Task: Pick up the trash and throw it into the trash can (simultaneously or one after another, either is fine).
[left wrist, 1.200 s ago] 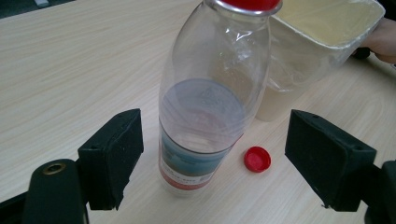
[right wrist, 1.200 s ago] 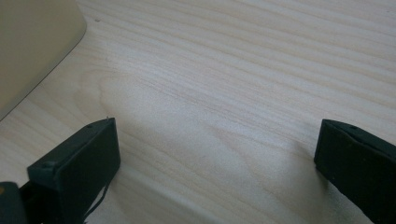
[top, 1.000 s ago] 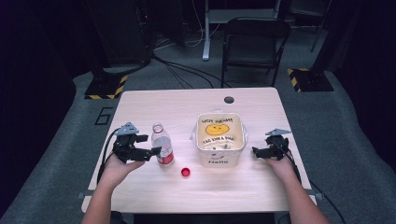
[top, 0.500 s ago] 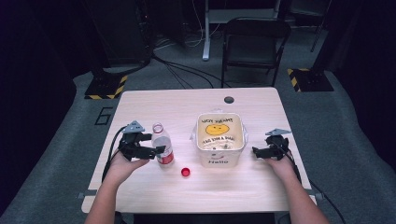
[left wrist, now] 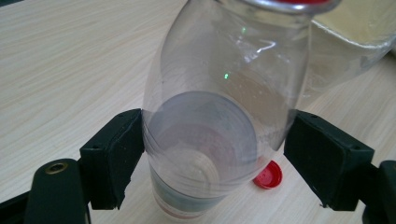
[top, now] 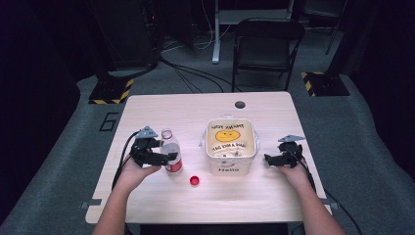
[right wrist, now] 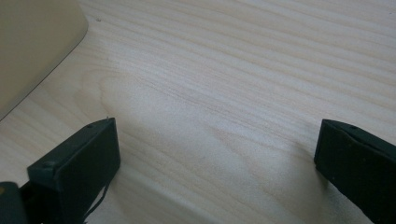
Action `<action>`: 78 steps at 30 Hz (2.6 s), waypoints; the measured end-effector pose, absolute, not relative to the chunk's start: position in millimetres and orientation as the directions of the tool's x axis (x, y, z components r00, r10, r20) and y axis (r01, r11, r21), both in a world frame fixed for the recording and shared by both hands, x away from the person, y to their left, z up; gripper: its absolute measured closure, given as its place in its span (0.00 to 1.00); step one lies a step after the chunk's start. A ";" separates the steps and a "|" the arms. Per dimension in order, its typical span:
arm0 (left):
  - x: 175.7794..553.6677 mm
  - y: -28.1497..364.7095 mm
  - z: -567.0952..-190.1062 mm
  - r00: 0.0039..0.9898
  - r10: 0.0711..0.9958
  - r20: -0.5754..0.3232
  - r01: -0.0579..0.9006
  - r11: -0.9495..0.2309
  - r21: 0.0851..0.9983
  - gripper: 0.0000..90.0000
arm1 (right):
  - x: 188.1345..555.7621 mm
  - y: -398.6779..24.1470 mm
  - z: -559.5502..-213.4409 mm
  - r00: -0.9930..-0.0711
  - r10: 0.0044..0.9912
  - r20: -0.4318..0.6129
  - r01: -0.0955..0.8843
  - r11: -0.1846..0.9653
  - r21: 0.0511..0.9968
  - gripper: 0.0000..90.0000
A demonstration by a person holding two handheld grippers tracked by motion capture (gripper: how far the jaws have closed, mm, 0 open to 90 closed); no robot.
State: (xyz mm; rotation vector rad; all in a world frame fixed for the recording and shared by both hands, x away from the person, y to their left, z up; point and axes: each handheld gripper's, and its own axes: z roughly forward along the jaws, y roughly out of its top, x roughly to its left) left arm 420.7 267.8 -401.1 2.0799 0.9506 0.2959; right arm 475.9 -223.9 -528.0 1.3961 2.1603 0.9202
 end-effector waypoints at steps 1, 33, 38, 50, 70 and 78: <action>421.4 267.5 -401.8 0.688 0.718 -0.107 0.521 -0.386 0.762 0.22 | 476.1 -224.3 -528.2 -0.420 0.907 0.011 0.637 0.287 0.715 0.00; 419.6 259.3 -384.1 0.719 0.693 -0.045 0.471 -0.439 0.765 0.31 | 476.3 -225.4 -528.1 -0.433 0.902 0.005 0.634 0.300 0.713 0.00; 417.5 257.9 -374.2 0.727 0.685 -0.041 0.465 -0.448 0.764 0.31 | 476.1 -224.3 -528.0 -0.422 0.906 0.014 0.639 0.287 0.714 0.00; 412.7 256.5 -345.5 0.740 0.672 -0.024 0.438 -0.454 0.776 0.31 | 476.1 -224.7 -528.0 -0.426 0.905 0.012 0.638 0.291 0.713 0.00; 416.2 245.0 -300.7 0.762 0.648 -0.016 0.404 -0.455 0.794 0.31 | 476.2 -225.0 -528.1 -0.430 0.903 0.009 0.635 0.296 0.713 0.00; 420.3 238.9 -275.8 0.758 0.652 0.005 0.388 -0.458 0.800 0.32 | 476.0 -225.7 -528.0 -0.436 0.900 0.004 0.633 0.304 0.712 0.00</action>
